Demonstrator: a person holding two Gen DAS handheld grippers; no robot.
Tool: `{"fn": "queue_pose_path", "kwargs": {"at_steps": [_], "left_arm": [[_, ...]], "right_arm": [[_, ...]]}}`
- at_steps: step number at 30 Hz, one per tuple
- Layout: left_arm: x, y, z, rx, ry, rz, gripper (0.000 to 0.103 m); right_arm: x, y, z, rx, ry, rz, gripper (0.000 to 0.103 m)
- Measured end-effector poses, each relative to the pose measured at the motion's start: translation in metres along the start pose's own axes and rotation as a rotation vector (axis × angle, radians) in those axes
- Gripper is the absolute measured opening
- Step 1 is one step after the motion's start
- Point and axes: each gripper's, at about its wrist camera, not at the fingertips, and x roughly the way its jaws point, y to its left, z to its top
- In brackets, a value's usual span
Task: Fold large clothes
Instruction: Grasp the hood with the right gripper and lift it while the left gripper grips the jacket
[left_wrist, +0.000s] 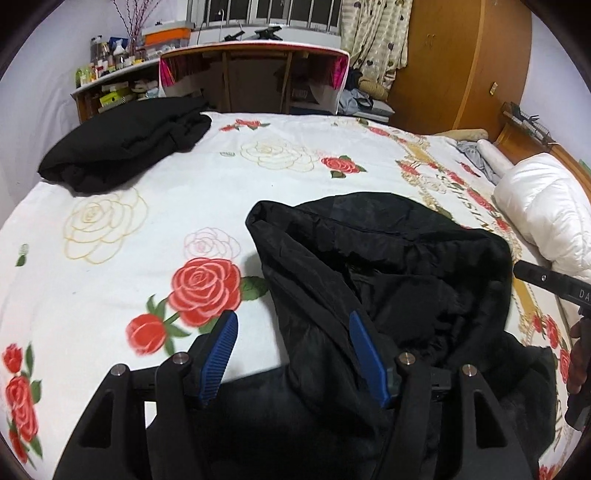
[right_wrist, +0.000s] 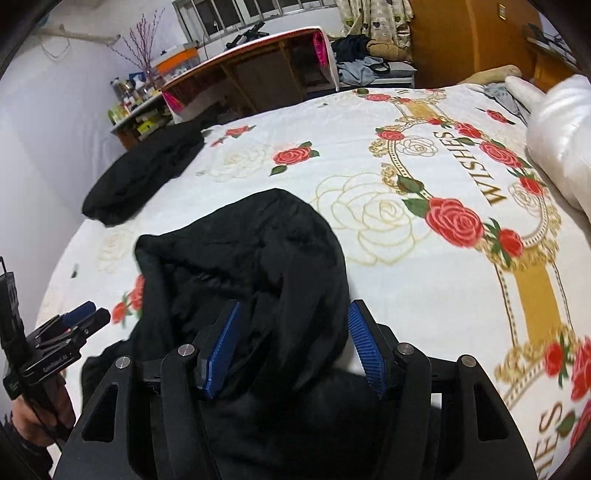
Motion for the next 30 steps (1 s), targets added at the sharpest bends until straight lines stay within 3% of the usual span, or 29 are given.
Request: {"fn": "queue_pose_path", "kwargs": {"at_steps": [6,7,8,9,10,11,13,18,22,27,29,30], "left_arm": [[0.045,0.007,0.027,-0.072,0.044,-0.019,0.065],[0.052,0.008,0.030,-0.090,0.056,-0.026,0.064],[0.058,0.007,0.032,-0.101,0.066,-0.038,0.064],[0.062,0.007,0.034,-0.106,0.070,-0.045,0.053],[0.063,0.006,0.034,-0.109,0.067,-0.054,0.026],[0.061,0.005,0.034,-0.114,0.062,-0.060,0.016],[0.048,0.006,0.031,-0.131,0.021,-0.080,0.009],[-0.015,0.010,0.011,-0.128,-0.096,-0.108,0.004],[-0.084,0.023,-0.025,-0.151,-0.170,-0.154,0.004],[-0.150,0.040,-0.056,-0.160,-0.214,-0.180,0.006],[-0.158,0.038,-0.048,-0.142,-0.207,-0.197,0.023],[-0.158,0.036,-0.042,-0.132,-0.203,-0.195,0.046]], "right_arm": [[0.032,-0.014,0.014,0.078,0.059,0.022,0.059],[0.035,-0.014,0.014,0.075,0.066,0.021,0.055],[0.037,-0.012,0.016,0.066,0.064,0.012,0.038],[0.035,-0.008,0.016,0.042,0.059,-0.004,0.028],[0.033,-0.004,0.015,0.024,0.050,0.000,0.025],[0.028,0.000,0.014,0.004,0.039,0.001,0.022],[0.017,0.009,0.012,-0.021,0.013,0.010,0.020],[-0.035,0.029,-0.003,-0.068,-0.080,0.080,0.018],[-0.092,0.051,-0.045,-0.150,-0.143,0.142,0.018],[-0.115,0.056,-0.111,-0.197,-0.100,0.159,0.017],[-0.109,0.050,-0.141,-0.176,-0.051,0.163,0.017],[-0.106,0.047,-0.152,-0.163,-0.027,0.172,0.017]]}}
